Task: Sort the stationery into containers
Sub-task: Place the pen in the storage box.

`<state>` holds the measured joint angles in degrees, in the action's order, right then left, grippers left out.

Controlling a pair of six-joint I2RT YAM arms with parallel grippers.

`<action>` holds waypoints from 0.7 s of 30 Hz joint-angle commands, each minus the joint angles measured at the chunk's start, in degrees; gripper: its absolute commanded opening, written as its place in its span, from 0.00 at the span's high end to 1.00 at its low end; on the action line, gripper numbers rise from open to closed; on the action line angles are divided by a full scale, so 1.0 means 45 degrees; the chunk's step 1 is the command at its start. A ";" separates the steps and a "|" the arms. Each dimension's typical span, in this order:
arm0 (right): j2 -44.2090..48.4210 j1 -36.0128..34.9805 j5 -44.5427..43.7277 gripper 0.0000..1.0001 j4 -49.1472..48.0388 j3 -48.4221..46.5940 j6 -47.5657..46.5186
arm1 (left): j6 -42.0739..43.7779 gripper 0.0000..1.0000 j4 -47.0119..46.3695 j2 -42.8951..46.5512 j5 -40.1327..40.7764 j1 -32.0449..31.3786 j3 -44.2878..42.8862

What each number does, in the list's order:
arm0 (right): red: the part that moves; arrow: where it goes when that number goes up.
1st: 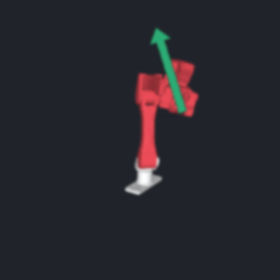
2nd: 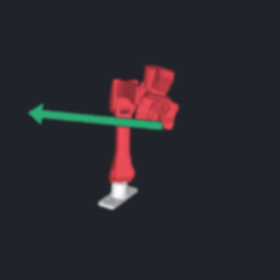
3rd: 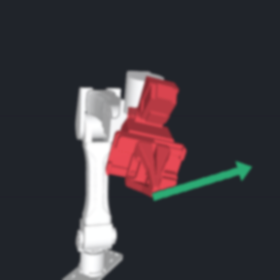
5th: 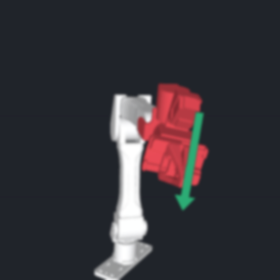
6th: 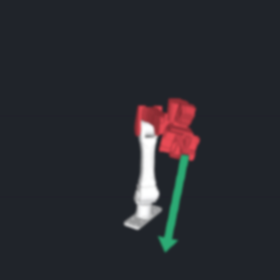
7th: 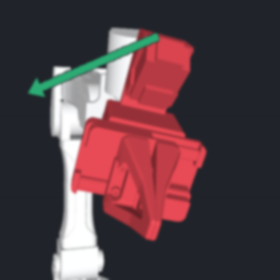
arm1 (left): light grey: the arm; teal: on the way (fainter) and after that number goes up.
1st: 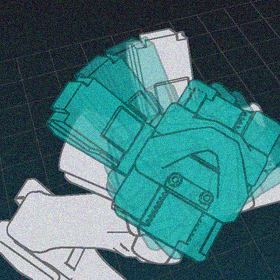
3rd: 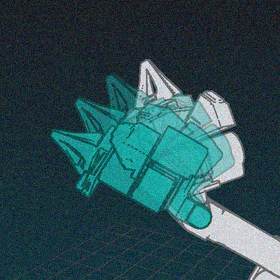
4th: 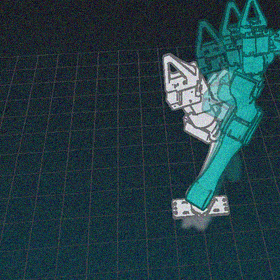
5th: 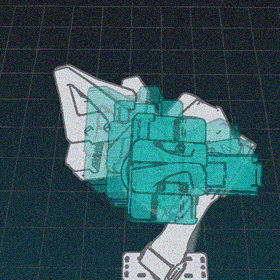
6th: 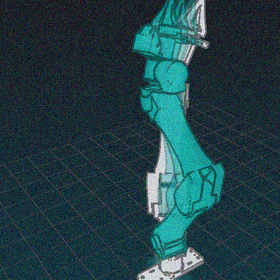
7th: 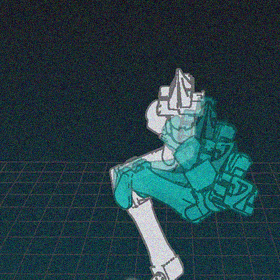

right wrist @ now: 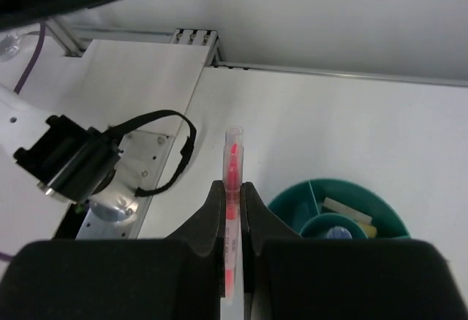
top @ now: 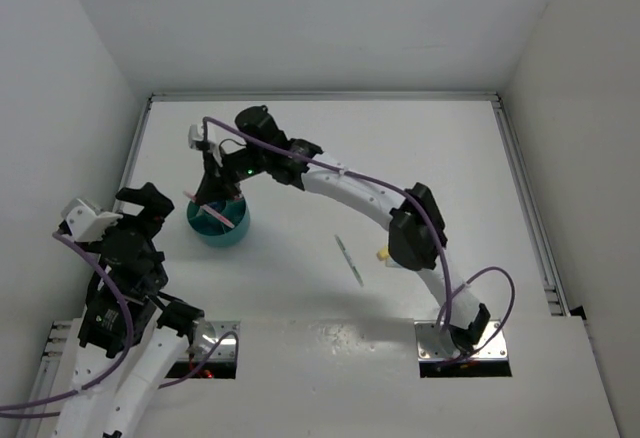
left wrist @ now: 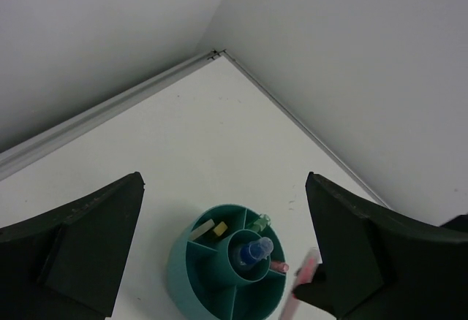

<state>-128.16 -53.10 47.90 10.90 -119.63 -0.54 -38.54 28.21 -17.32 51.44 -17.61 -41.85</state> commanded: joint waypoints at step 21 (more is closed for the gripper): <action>-0.3044 -0.0368 -0.0058 0.88 -0.5470 -0.0701 0.0943 | -0.0009 0.02 -0.0643 0.0392 -0.0025 0.0143 0.0139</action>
<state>-142.28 -54.22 46.87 -11.79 -121.03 6.61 -39.11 27.46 -16.10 51.83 -17.58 -41.23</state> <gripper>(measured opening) 0.102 0.984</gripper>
